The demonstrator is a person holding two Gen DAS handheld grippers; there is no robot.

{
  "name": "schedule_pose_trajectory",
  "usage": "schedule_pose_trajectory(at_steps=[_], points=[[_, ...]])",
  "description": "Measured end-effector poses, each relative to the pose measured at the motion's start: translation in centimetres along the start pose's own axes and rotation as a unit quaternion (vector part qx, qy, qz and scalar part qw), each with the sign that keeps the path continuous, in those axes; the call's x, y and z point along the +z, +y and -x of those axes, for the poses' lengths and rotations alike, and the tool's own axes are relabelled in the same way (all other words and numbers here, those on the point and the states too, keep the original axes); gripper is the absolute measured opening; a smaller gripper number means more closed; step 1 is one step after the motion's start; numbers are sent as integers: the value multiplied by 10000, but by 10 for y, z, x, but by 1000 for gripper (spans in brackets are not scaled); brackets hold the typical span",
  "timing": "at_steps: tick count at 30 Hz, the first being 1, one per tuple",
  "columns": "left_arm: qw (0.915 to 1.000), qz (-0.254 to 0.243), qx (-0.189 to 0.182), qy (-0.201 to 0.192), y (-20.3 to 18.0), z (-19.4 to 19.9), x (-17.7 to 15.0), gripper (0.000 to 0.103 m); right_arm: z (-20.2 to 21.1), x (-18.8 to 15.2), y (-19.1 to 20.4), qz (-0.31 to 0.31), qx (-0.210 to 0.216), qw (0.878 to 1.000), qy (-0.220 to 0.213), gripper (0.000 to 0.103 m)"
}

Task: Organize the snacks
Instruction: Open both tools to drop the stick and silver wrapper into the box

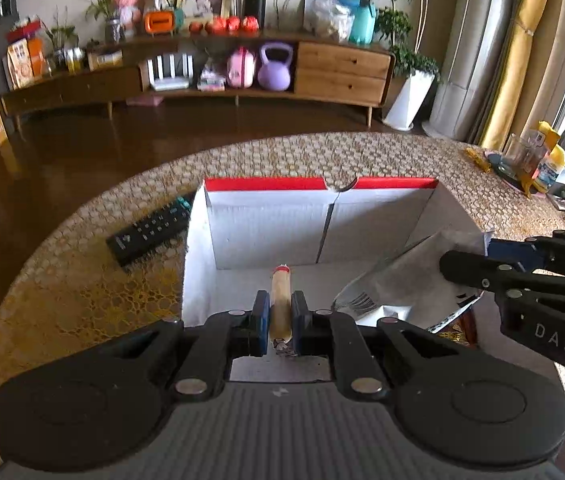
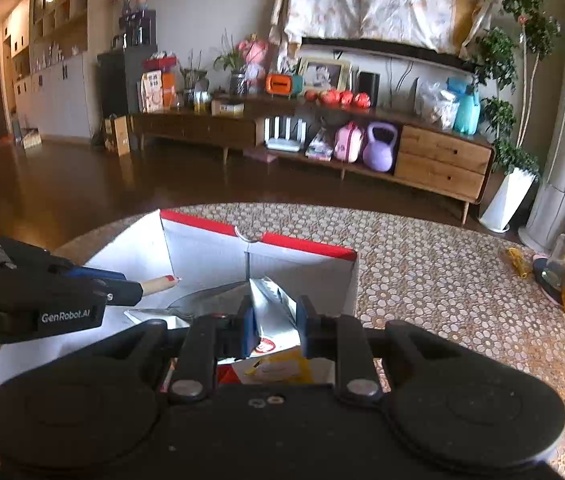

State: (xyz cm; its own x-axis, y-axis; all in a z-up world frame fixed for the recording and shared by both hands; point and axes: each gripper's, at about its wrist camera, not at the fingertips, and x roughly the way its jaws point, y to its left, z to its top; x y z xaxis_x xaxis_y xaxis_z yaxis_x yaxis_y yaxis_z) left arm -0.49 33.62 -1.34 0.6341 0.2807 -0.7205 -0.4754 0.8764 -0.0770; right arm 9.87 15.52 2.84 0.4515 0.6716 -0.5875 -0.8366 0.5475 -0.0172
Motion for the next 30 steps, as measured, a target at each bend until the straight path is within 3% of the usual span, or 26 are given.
schedule_pose_trajectory(at_steps=[4, 18, 27, 30], points=[[9998, 41, 8, 189, 2, -12, 4, 11, -13, 5, -7, -189, 146, 9991, 344, 20], [9991, 60, 86, 401, -9, -26, 7, 11, -23, 1, 1, -15, 40, 9974, 718, 23], [9998, -69, 130, 109, -25, 3, 11, 12, -1, 3, 4, 216, -174, 9989, 378, 33], [9998, -119, 109, -87, -32, 17, 10, 18, 9, 7, 4, 300, -191, 9991, 231, 36]])
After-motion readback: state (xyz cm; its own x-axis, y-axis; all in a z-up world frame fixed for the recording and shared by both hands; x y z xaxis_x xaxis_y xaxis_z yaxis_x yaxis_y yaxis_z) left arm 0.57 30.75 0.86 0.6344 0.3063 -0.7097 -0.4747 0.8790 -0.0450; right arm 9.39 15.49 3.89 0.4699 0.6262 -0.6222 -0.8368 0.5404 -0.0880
